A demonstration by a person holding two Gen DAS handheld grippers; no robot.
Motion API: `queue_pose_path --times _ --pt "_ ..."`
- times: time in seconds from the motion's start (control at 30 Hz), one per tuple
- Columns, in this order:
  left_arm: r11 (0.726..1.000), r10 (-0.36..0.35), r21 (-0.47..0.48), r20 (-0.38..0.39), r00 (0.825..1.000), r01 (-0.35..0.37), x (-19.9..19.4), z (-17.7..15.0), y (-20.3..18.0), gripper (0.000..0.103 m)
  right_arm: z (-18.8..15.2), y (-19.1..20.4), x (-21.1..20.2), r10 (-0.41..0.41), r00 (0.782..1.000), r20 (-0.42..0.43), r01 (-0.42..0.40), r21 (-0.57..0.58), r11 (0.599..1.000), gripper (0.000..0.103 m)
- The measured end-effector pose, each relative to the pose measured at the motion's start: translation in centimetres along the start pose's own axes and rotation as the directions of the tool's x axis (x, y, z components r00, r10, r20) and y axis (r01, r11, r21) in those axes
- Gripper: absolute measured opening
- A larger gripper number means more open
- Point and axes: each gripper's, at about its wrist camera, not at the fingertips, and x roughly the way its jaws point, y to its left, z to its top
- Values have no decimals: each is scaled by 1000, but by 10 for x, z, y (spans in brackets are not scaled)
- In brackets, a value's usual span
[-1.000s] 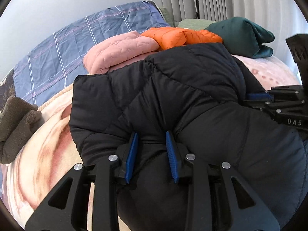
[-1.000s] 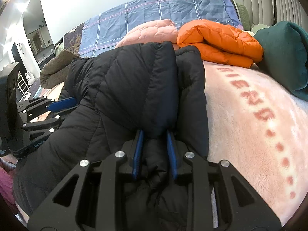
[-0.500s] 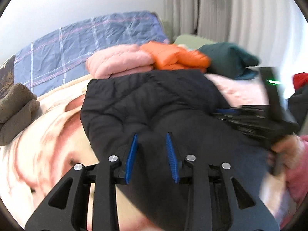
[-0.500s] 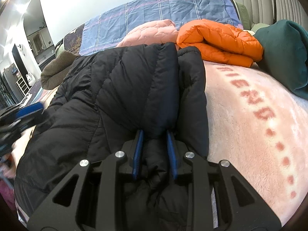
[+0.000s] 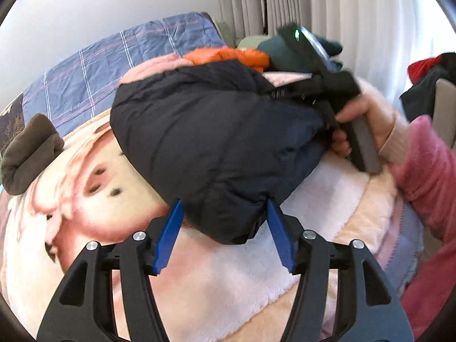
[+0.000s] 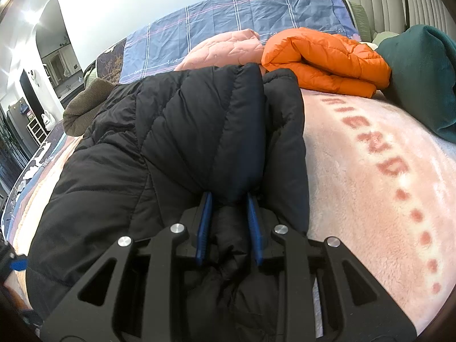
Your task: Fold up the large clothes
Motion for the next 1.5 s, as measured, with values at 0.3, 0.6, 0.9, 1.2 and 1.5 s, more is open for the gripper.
queue_pose_path --times 0.3,0.6,0.9,1.2,1.5 --pt "980 99 -167 -57 993 -107 16 -2 25 65 -1 -2 0 9 1000 1 -9 5 1000 25" --pt "975 108 -177 -134 985 -131 2 -31 40 67 0 -3 1 9 1000 2 -9 1 1000 25" --pt "975 -10 -221 96 995 31 -55 22 57 47 0 -4 1 11 1000 3 -11 1 1000 26" --pt "983 -43 -179 -14 999 40 97 87 74 52 1 -7 0 18 1000 6 -19 19 1000 26" --pt "992 -36 -127 -45 998 30 86 105 69 51 2 -6 -1 33 999 13 -34 29 999 26"
